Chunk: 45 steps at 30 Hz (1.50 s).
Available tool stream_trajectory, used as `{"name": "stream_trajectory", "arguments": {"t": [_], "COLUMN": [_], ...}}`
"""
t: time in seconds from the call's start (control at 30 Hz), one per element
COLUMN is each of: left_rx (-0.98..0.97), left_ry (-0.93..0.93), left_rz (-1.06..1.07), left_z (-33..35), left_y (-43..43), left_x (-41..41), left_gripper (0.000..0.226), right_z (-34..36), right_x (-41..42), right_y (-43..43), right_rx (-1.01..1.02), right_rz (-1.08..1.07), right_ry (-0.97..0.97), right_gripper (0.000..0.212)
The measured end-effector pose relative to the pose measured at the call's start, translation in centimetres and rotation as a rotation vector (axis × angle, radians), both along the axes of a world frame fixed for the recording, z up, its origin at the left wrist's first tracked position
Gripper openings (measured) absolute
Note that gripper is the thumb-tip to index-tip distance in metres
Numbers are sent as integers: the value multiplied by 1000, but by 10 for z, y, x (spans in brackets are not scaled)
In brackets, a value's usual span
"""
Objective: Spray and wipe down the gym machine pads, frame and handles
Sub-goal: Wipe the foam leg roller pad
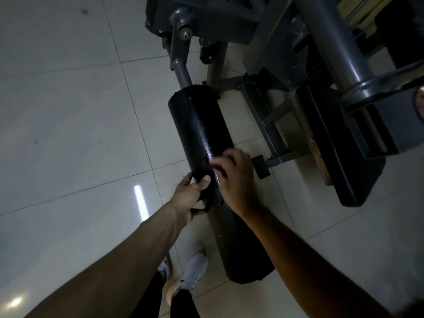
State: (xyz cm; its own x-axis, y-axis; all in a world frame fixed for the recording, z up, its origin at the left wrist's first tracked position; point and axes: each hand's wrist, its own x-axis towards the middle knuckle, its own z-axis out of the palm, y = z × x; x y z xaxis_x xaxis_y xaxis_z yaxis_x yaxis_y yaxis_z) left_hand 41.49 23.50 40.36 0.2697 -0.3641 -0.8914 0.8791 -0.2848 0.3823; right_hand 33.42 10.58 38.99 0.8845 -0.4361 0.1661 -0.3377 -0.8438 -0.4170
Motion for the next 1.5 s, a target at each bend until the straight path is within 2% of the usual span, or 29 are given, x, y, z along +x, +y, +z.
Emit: {"name": "stream_trajectory", "arguments": {"t": [0.13,0.2,0.3,0.5,0.57,0.7,0.8,0.87,0.97,1.07,1.13,1.33,1.4,1.5], "left_rx": [116,145,151,121,105,45,54,65,99,108,125,174,176,195], "left_ry": [-74,-122,-191,-176,-133,-121,-142,-147,-175,-191,-201,-204,-209,-252], "left_rz": [0,27,30,28,-12,-63,-67,-49,-27,-26,-29,9,42,86], "left_z": [0,2,2,-6,-4,4,4,6,7,6,5,9,12,13], "left_y": [-8,-12,-12,17,21,15,10,7,3,2,3,-4,-8,-16], "left_x": [-7,-10,-15,-60,-76,-97,-100,-102,-104,-105,-107,-112,-113,-117], "left_gripper": [61,64,66,70,65,19,19,28,38,42,44,45,38,36], "right_z": [-2,0,0,1,3,6,5,5,5,1,2,19,19,13], "right_x": [-133,-163,-134,3,-8,-120,-202,-223,-188,-128,-123,-251,-269,-243], "right_y": [36,47,38,-3,-1,27,47,54,42,28,30,62,63,56], "right_rx": [54,78,105,132,122,110,190,229,208,208,222,156,157,155], "right_rz": [-8,-27,-66,-157,-126,-3,8,-14,-50,-223,-262,137,146,120], "right_ry": [19,5,-17,-40,-23,5,36,49,10,-71,-76,82,98,75], "right_gripper": [32,34,31,27,28,28,25,28,25,22,25,34,38,33]}}
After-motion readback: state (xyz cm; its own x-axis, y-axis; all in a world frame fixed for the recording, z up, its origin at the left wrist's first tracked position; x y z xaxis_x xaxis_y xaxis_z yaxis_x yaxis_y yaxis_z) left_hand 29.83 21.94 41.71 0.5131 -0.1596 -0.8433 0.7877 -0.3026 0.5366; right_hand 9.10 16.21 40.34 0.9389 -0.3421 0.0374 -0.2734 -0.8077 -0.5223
